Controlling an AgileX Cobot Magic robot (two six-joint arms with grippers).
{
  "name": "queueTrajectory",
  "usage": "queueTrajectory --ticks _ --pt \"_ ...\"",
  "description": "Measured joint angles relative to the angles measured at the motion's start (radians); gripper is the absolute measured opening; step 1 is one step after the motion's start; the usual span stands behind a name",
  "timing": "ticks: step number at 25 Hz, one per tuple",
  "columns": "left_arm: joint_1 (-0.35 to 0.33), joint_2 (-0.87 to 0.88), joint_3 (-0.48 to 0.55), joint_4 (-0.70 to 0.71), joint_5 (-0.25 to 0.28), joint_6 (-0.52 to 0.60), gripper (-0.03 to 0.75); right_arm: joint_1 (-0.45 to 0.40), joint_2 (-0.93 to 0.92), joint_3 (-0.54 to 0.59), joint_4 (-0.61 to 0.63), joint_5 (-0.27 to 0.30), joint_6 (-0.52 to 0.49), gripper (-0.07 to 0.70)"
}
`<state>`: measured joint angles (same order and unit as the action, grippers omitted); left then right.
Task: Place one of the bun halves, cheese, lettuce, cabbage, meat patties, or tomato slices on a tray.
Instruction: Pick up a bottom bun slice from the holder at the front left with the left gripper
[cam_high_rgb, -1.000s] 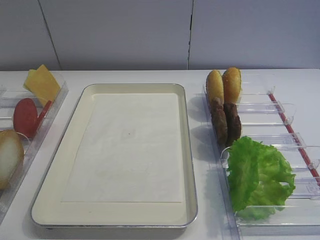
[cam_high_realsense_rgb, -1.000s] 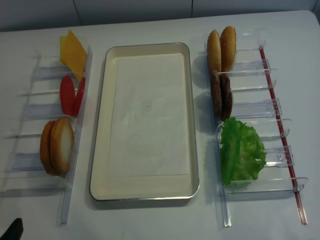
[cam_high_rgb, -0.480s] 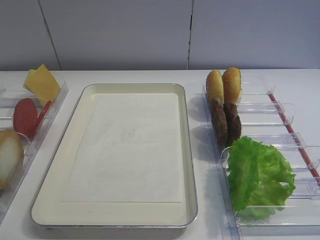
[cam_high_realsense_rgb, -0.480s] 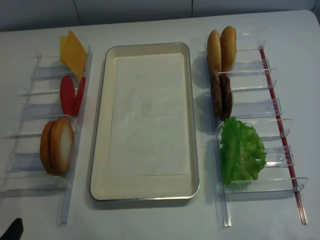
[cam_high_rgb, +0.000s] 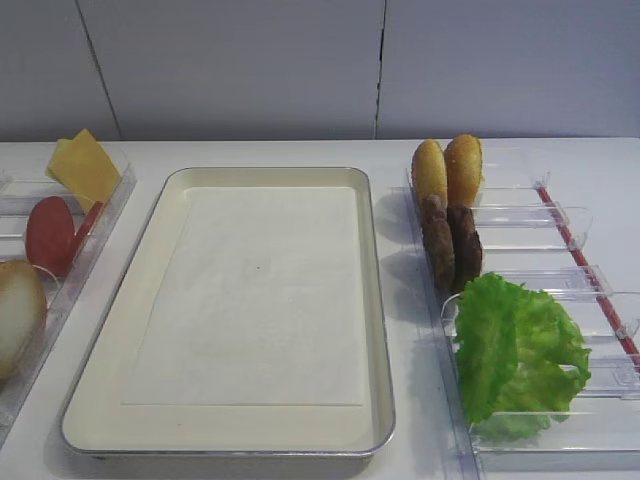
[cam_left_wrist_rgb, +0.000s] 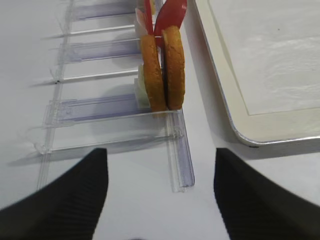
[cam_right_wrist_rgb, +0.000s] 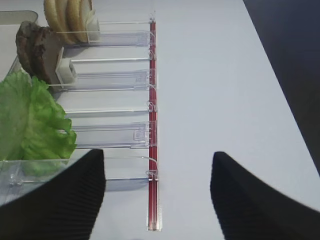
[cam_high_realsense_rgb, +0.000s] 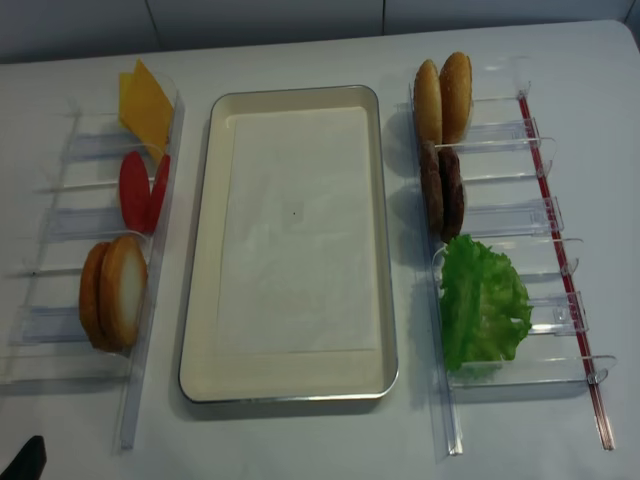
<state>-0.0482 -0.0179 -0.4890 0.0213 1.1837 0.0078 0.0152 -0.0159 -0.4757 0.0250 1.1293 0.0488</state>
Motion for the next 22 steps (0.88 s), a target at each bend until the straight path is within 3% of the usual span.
queueTrajectory --ticks 6,9,15,22 --pt "0.000 0.085 -0.049 -0.008 -0.004 0.010 0.461 0.000 0.000 0.000 0.000 0.000 0.000 0.479" --pt "0.000 0.212 -0.078 -0.041 -0.018 0.052 0.461 0.000 0.000 0.000 0.000 0.000 0.000 0.479" --pt "0.000 0.447 -0.164 -0.174 -0.108 0.117 0.461 0.000 0.000 0.000 0.000 0.000 0.000 0.479" --pt "0.000 0.797 -0.297 -0.242 -0.132 0.125 0.428 0.000 0.000 0.000 0.000 0.000 0.000 0.479"
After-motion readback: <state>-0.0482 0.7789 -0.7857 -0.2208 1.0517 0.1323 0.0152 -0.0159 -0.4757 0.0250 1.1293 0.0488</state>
